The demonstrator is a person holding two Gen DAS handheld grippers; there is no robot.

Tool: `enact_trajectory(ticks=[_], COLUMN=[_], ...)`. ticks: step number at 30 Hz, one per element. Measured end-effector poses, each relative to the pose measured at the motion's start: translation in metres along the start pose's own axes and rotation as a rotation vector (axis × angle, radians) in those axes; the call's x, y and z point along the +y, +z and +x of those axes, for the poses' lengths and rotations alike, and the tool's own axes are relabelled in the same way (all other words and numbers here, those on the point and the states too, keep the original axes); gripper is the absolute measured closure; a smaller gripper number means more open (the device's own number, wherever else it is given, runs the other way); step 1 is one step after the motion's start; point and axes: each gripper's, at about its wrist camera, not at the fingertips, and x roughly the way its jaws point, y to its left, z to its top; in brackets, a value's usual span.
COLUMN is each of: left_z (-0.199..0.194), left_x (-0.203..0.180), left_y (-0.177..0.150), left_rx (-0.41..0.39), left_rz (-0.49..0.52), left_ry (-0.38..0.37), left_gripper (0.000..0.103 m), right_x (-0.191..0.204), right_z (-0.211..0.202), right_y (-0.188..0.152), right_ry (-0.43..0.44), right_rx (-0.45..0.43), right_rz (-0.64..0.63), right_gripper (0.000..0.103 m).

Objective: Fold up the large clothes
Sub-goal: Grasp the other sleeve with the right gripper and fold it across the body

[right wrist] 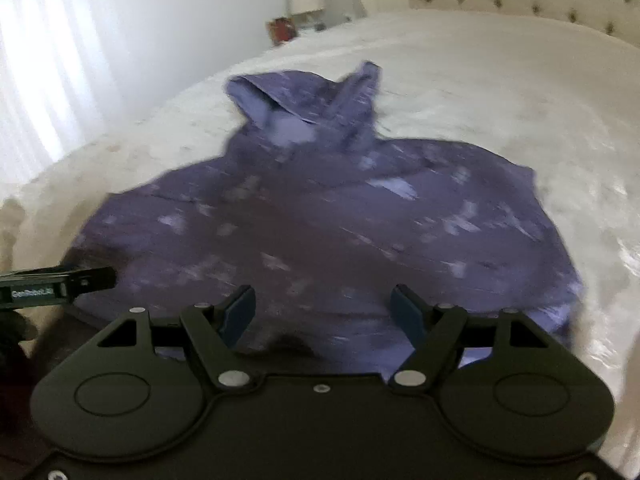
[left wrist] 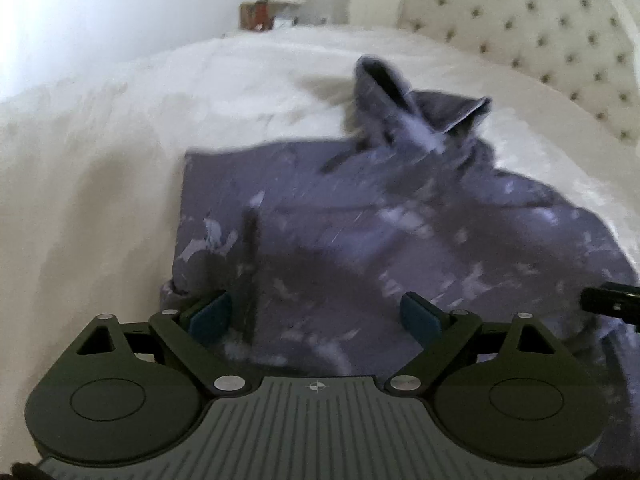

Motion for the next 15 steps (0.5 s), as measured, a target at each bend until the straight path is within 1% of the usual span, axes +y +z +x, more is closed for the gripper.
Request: enact_trajectory(ticks=[2, 4, 5, 6, 8, 10, 11, 13, 15], left_z=[0.002, 0.003, 0.004, 0.006, 0.007, 0.009, 0.008, 0.009, 0.008], left_x=[0.001, -0.007, -0.011, -0.013, -0.014, -0.013, -0.012, -0.012, -0.013], left_y=[-0.008, -0.014, -0.015, -0.017, -0.019, -0.022, -0.024, -0.027, -0.029], left_rx=[-0.003, -0.007, -0.010, -0.012, -0.023, -0.042, -0.052, -0.071, -0.082], left_rz=[0.031, 0.104, 0.126, 0.137, 0.130, 0.118, 0.119, 0.121, 0.121], left_ry=[0.004, 0.039, 0.055, 0.066, 0.069, 0.061, 0.058, 0.056, 0.059], left_gripper=[0.011, 0.011, 0.010, 0.010, 0.008, 0.007, 0.006, 0.006, 0.005], right_x=[-0.008, -0.008, -0.006, -0.003, 0.000, -0.002, -0.006, -0.017, -0.031], right_z=[0.004, 0.006, 0.007, 0.006, 0.002, -0.005, -0.010, -0.024, -0.037], right_y=[-0.007, -0.013, -0.015, -0.018, -0.022, -0.023, -0.022, -0.017, -0.006], right_ry=[-0.002, 0.017, 0.024, 0.037, 0.052, 0.086, 0.103, 0.127, 0.125], right_rx=[0.020, 0.053, 0.071, 0.086, 0.103, 0.114, 0.110, 0.078, 0.026], right_rz=[0.001, -0.027, -0.047, -0.074, -0.113, -0.118, -0.109, -0.080, -0.047], right_gripper=[0.026, 0.025, 0.021, 0.019, 0.019, 0.019, 0.022, 0.022, 0.022])
